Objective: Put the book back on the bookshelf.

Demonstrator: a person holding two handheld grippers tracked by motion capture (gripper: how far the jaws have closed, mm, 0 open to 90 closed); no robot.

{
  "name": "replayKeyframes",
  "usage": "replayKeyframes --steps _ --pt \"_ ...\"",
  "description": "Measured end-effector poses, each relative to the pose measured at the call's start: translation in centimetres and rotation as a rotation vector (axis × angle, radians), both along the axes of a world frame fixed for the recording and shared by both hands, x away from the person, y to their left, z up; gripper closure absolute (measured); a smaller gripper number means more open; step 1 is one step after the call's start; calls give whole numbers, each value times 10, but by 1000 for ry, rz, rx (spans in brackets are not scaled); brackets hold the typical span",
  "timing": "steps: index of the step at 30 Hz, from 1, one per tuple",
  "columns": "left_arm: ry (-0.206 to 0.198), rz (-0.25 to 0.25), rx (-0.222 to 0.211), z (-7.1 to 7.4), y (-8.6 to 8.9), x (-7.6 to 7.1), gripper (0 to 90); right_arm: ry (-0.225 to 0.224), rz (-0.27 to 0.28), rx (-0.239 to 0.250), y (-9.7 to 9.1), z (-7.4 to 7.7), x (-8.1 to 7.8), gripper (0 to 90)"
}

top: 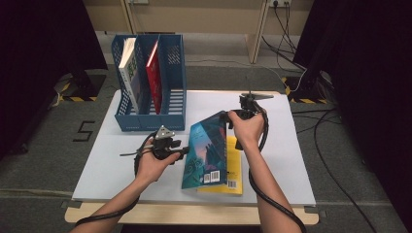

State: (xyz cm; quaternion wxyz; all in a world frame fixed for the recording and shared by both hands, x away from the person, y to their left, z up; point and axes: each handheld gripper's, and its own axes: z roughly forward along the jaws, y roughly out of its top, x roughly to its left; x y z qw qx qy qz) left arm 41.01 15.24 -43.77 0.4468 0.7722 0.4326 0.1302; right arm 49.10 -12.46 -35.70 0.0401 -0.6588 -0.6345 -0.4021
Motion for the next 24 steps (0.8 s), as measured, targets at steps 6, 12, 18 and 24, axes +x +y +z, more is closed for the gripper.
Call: replayKeyframes --steps 6,12,18,24 --pt "-16 -9 -22 12 -4 1 456 -56 -33 -14 1 13 1 752" --pt "-17 -13 -34 19 -7 3 432 -117 -58 -32 5 24 3 752" --pt "-32 -21 -38 27 -9 5 423 -160 -79 -41 11 31 5 752" --pt "-54 -27 -50 35 -12 8 418 -202 -87 -99 20 36 9 752"
